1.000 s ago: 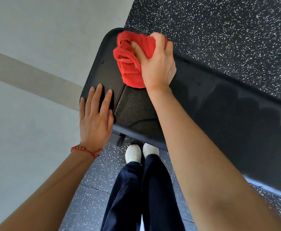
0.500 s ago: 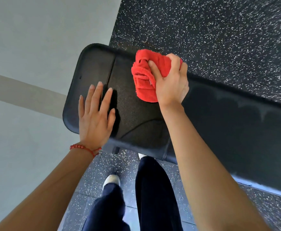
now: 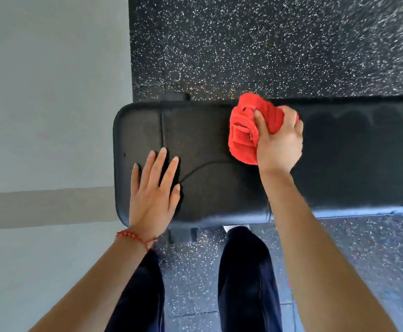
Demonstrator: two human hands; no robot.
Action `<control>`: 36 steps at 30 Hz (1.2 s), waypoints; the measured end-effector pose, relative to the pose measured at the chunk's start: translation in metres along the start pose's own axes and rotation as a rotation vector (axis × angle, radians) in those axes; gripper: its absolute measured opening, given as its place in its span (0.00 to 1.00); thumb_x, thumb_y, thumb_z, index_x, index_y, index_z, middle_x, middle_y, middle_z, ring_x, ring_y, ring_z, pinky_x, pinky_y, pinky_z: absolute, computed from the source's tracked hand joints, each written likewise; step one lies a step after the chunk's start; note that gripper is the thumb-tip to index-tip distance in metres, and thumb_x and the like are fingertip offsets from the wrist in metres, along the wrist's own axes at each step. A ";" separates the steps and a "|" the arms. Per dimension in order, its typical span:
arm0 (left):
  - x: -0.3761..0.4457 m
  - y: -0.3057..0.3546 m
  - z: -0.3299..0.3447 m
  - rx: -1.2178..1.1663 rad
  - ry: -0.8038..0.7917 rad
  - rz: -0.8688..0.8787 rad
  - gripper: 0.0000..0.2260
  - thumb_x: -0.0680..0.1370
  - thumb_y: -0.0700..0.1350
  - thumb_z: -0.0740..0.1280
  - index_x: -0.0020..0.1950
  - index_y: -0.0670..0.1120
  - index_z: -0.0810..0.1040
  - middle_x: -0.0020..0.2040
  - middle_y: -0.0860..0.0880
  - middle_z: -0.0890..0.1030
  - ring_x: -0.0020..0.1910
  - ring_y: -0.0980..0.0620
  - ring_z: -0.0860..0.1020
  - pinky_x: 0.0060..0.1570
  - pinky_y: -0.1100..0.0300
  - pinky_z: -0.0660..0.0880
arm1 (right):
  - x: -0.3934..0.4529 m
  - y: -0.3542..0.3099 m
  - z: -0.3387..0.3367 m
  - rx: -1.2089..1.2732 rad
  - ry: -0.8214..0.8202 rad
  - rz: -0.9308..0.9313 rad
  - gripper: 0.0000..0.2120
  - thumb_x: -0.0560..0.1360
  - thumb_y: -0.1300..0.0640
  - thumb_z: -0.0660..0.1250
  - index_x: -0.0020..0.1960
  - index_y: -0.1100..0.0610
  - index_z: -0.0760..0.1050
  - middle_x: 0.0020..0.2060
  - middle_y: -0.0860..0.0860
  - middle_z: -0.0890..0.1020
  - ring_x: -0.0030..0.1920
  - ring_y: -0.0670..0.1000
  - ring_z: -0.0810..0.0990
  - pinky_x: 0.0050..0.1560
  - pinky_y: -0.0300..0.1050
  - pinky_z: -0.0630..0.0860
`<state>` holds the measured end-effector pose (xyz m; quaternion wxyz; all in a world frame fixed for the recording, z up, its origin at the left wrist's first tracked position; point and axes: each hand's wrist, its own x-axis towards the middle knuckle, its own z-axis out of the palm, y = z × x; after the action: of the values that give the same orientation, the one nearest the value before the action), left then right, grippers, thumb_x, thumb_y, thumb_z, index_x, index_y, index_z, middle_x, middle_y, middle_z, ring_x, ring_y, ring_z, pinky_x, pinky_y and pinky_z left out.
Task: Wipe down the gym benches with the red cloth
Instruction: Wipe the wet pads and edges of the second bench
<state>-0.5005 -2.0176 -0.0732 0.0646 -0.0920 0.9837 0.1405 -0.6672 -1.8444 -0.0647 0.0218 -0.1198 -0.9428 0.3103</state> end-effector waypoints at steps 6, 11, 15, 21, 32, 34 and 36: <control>-0.019 -0.028 -0.008 0.003 -0.026 0.248 0.22 0.78 0.48 0.54 0.70 0.43 0.68 0.72 0.41 0.65 0.71 0.40 0.63 0.66 0.40 0.60 | -0.052 0.010 -0.010 0.157 0.120 0.251 0.23 0.70 0.41 0.68 0.57 0.54 0.72 0.51 0.56 0.78 0.49 0.59 0.76 0.43 0.43 0.64; -0.030 -0.038 -0.020 0.003 -0.056 0.383 0.22 0.78 0.48 0.53 0.71 0.42 0.68 0.72 0.41 0.65 0.71 0.40 0.62 0.67 0.40 0.57 | -0.122 0.020 -0.019 0.320 0.227 0.392 0.19 0.68 0.43 0.71 0.53 0.53 0.73 0.47 0.51 0.80 0.48 0.52 0.77 0.48 0.39 0.67; -0.034 -0.042 -0.027 0.040 -0.074 0.499 0.21 0.78 0.46 0.57 0.70 0.41 0.68 0.72 0.39 0.65 0.71 0.38 0.62 0.66 0.37 0.59 | -0.175 0.021 -0.023 0.402 0.359 0.473 0.18 0.67 0.44 0.71 0.52 0.52 0.74 0.45 0.46 0.80 0.46 0.50 0.77 0.47 0.37 0.68; -0.036 -0.031 -0.022 0.032 -0.104 0.585 0.22 0.78 0.47 0.54 0.70 0.41 0.67 0.73 0.40 0.63 0.72 0.39 0.61 0.67 0.37 0.57 | -0.223 0.025 -0.015 0.457 0.459 0.554 0.19 0.66 0.43 0.72 0.51 0.51 0.74 0.46 0.49 0.81 0.46 0.50 0.77 0.48 0.39 0.70; -0.018 0.013 0.005 0.064 -0.077 0.772 0.22 0.78 0.47 0.56 0.71 0.43 0.66 0.74 0.40 0.62 0.73 0.41 0.58 0.67 0.38 0.55 | -0.251 0.048 0.003 0.537 0.578 0.796 0.21 0.66 0.45 0.73 0.54 0.52 0.72 0.46 0.48 0.78 0.46 0.47 0.75 0.47 0.33 0.66; -0.013 0.017 0.013 0.077 -0.074 0.790 0.22 0.78 0.46 0.56 0.71 0.44 0.66 0.73 0.40 0.62 0.73 0.41 0.58 0.67 0.38 0.55 | -0.248 0.046 0.007 0.580 0.573 0.809 0.21 0.66 0.46 0.73 0.54 0.52 0.72 0.47 0.48 0.78 0.46 0.45 0.74 0.45 0.29 0.64; -0.009 0.019 0.022 0.092 -0.078 0.797 0.21 0.77 0.46 0.57 0.71 0.44 0.67 0.73 0.40 0.63 0.72 0.40 0.59 0.66 0.37 0.55 | -0.245 0.041 0.010 0.606 0.568 0.802 0.22 0.66 0.47 0.74 0.55 0.53 0.71 0.48 0.48 0.77 0.46 0.42 0.72 0.46 0.23 0.62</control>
<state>-0.4928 -1.9922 -0.0874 0.0463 0.3053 0.9443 0.1138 -0.4219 -1.8773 -0.0890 0.1881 -0.5351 -0.6497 0.5061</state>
